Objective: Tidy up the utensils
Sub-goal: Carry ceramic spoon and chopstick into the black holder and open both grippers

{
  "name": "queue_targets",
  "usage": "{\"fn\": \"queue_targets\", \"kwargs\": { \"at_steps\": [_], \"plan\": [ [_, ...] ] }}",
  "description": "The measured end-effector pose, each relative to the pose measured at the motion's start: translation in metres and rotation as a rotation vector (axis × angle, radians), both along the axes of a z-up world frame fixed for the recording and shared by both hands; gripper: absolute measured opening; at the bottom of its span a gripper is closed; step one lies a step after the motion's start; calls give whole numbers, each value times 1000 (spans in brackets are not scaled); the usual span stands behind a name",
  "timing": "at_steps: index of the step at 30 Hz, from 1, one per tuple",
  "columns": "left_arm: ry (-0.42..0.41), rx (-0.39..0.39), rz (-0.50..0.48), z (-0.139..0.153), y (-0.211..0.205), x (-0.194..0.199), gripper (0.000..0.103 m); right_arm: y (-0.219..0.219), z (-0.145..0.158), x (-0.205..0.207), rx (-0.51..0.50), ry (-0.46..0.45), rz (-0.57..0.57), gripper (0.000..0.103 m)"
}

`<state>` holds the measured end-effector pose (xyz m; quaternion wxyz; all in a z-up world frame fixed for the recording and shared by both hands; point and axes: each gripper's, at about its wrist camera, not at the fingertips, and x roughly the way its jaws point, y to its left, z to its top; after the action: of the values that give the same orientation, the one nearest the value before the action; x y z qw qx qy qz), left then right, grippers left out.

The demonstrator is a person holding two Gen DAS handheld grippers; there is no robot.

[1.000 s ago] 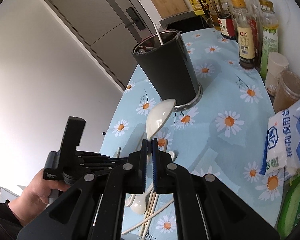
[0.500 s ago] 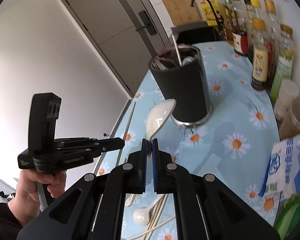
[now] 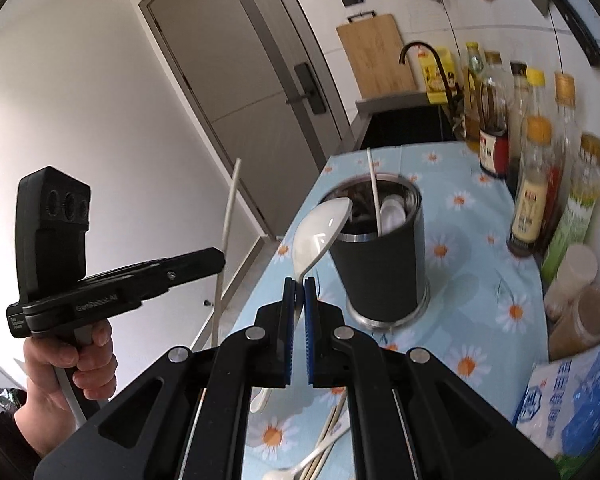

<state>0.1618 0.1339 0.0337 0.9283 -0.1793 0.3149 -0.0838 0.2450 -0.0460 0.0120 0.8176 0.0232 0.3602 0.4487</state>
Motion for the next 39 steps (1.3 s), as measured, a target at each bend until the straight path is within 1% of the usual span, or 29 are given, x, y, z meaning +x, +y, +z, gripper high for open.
{"fn": "queue_targets", "kwargs": {
  "at_steps": [3, 5, 8, 10, 12, 15, 17, 22, 27, 30, 34, 39],
  "plan": [
    [-69, 18, 4, 13, 1, 3, 4, 3, 11, 9, 19, -47, -16, 5],
    [-129, 24, 1, 22, 2, 8, 4, 6, 19, 16, 37, -73, -27, 5],
    [-183, 27, -4, 31, 4, 15, 4, 9, 31, 23, 55, -112, -36, 5],
    [-222, 43, 4, 37, 5, 23, 4, 14, 37, 27, 54, -146, -44, 5],
    [-248, 42, -6, 42, 5, 32, 4, 18, 44, 34, 53, -166, -58, 5],
    [-292, 63, -7, 51, 5, 43, 4, 19, 52, 45, 66, -180, -82, 5],
    [-316, 59, -9, 55, 6, 49, 4, 20, 57, 53, 73, -194, -97, 5],
    [-371, 81, -6, 65, 7, 66, 4, 22, 66, 68, 59, -244, -139, 5],
    [-398, 92, -4, 67, 8, 81, 4, 21, 63, 83, 50, -244, -173, 6],
    [-408, 98, -6, 63, 8, 90, 4, 26, 58, 90, 36, -251, -183, 6],
    [-396, 90, -23, 49, 10, 103, 4, 33, 48, 99, 4, -260, -204, 6],
    [-348, 72, -22, 25, 12, 113, 4, 41, 30, 107, -27, -234, -199, 6]
  ]
}}
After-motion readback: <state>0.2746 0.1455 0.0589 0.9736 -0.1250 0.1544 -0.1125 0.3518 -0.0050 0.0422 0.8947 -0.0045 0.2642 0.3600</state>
